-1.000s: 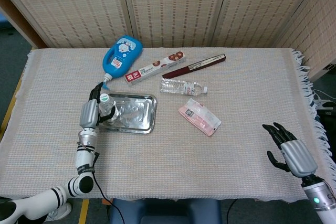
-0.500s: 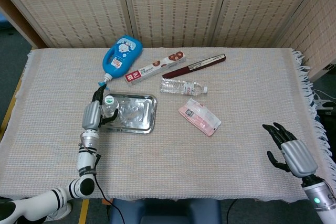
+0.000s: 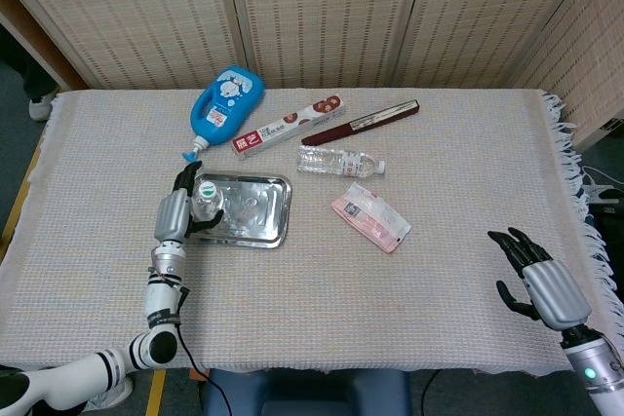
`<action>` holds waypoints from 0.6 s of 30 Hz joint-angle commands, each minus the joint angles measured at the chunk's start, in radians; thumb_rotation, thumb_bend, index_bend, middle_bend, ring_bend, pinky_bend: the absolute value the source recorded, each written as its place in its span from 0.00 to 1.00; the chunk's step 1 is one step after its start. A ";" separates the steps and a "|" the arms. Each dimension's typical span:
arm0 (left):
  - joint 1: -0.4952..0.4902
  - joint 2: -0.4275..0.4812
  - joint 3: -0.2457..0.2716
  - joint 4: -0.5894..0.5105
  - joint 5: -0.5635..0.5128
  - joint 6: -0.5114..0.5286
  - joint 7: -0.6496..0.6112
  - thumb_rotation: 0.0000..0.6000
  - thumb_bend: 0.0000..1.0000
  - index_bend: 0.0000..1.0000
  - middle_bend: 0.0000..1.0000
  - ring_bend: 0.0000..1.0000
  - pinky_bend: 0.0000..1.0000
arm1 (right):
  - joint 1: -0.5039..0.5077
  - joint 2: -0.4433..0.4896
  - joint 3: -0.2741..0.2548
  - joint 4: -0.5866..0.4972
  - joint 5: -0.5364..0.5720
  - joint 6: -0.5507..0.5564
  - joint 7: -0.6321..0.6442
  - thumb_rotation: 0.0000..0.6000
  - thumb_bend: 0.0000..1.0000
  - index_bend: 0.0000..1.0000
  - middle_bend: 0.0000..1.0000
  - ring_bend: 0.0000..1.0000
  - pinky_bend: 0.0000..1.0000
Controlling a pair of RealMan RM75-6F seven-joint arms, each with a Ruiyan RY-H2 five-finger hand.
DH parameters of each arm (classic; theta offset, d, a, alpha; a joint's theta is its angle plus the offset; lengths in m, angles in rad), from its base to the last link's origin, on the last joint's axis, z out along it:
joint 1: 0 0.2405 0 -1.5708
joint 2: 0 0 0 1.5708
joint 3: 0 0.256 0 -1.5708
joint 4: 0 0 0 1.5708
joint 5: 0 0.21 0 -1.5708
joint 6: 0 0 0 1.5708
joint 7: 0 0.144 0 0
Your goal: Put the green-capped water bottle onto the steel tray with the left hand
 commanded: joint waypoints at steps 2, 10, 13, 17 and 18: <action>0.000 0.007 0.006 0.000 -0.002 0.000 0.014 1.00 0.29 0.00 0.00 0.00 0.29 | 0.000 -0.001 0.000 0.001 -0.001 0.001 -0.001 1.00 0.25 0.01 0.09 0.00 0.20; 0.005 0.026 0.016 -0.014 0.002 0.014 0.044 1.00 0.29 0.00 0.00 0.00 0.29 | 0.000 -0.004 0.000 0.002 0.001 -0.002 -0.007 1.00 0.25 0.01 0.09 0.00 0.20; 0.008 0.037 0.015 -0.014 -0.004 0.015 0.053 1.00 0.29 0.00 0.00 0.00 0.29 | 0.001 -0.001 0.000 0.001 0.001 -0.003 -0.003 1.00 0.25 0.01 0.09 0.00 0.20; 0.020 0.057 0.018 -0.012 -0.013 0.015 0.055 1.00 0.29 0.00 0.00 0.00 0.29 | -0.001 -0.002 0.000 0.001 0.000 0.002 -0.003 1.00 0.25 0.01 0.09 0.00 0.20; 0.024 0.062 0.020 -0.010 -0.015 0.013 0.056 1.00 0.29 0.00 0.00 0.00 0.29 | 0.000 -0.002 0.001 0.001 0.001 0.001 -0.003 1.00 0.25 0.01 0.09 0.00 0.20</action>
